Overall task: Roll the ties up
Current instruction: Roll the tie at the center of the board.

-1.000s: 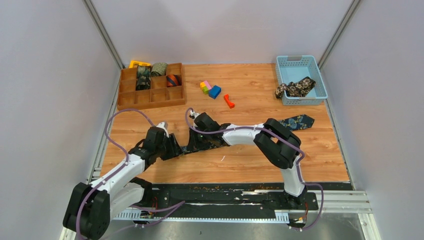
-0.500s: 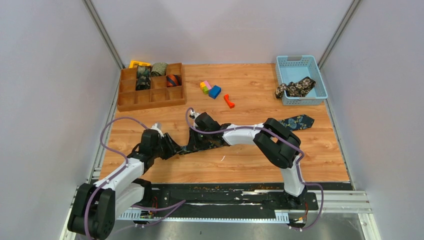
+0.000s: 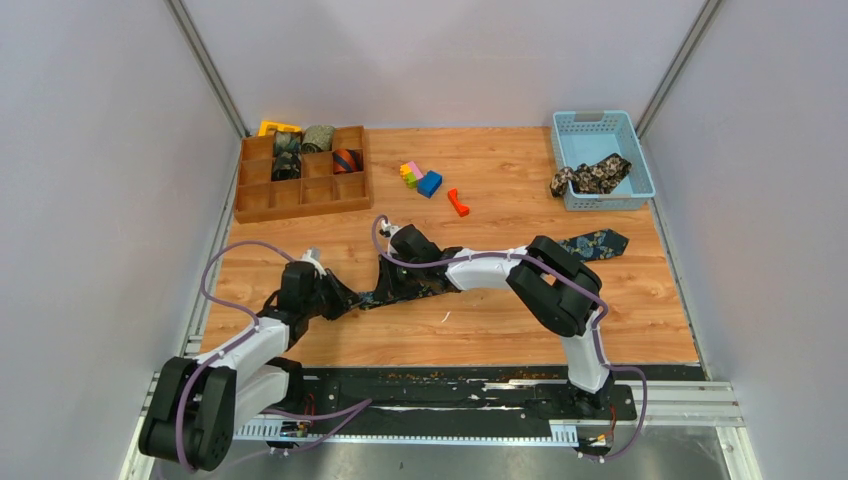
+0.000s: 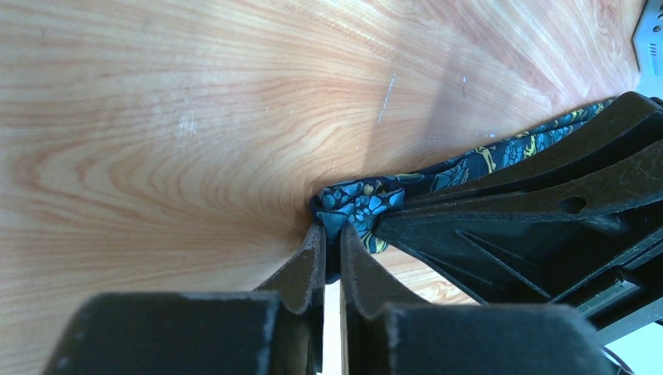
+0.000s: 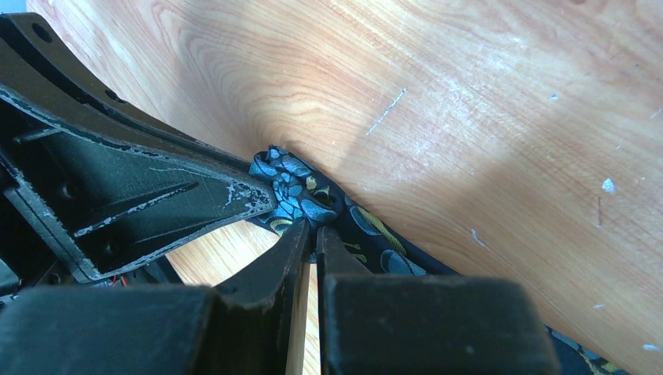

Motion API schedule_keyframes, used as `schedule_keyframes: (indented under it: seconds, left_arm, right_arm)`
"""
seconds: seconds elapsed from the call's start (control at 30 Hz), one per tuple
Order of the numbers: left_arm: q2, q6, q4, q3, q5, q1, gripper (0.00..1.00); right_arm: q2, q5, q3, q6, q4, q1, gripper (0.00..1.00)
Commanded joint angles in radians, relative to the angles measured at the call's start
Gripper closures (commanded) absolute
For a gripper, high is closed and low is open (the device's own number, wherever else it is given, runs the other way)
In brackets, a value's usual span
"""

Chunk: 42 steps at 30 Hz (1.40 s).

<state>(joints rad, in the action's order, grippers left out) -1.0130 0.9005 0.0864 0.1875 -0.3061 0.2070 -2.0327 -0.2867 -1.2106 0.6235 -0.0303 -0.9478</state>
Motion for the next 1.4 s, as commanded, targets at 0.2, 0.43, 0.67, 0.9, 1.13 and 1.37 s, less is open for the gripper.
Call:
schedule_keyframes:
  seconds: [0.2, 0.43, 0.67, 0.9, 1.13, 1.37]
  left_arm:
    - [-0.02, -0.12, -0.079, 0.058, 0.01, -0.004, 1.0]
    - [0.04, -0.192, -0.248, 0.122, 0.081, -0.004, 1.0]
    - [0.068, -0.225, -0.347, 0.18, 0.119, -0.004, 1.0]
    - [0.077, -0.252, -0.407, 0.223, 0.141, -0.004, 1.0]
    - [0.079, -0.261, -0.437, 0.249, 0.14, -0.004, 1.0]
    - [0.085, -0.271, -0.459, 0.264, 0.134, -0.004, 1.0]
  right_arm:
    - [0.015, 0.042, -0.052, -0.049, 0.144, 0.001, 0.77]
    - [0.08, 0.046, -0.145, -0.087, 0.247, -0.002, 0.7]
    - [0.086, 0.036, -0.167, -0.093, 0.261, -0.023, 0.76]
    - [0.013, 0.022, -0.245, -0.094, 0.262, -0.048, 0.85]
    - [-0.061, 0.001, -0.298, -0.089, 0.257, -0.049, 0.91]
    - [-0.112, -0.019, -0.329, -0.084, 0.253, -0.049, 0.92]
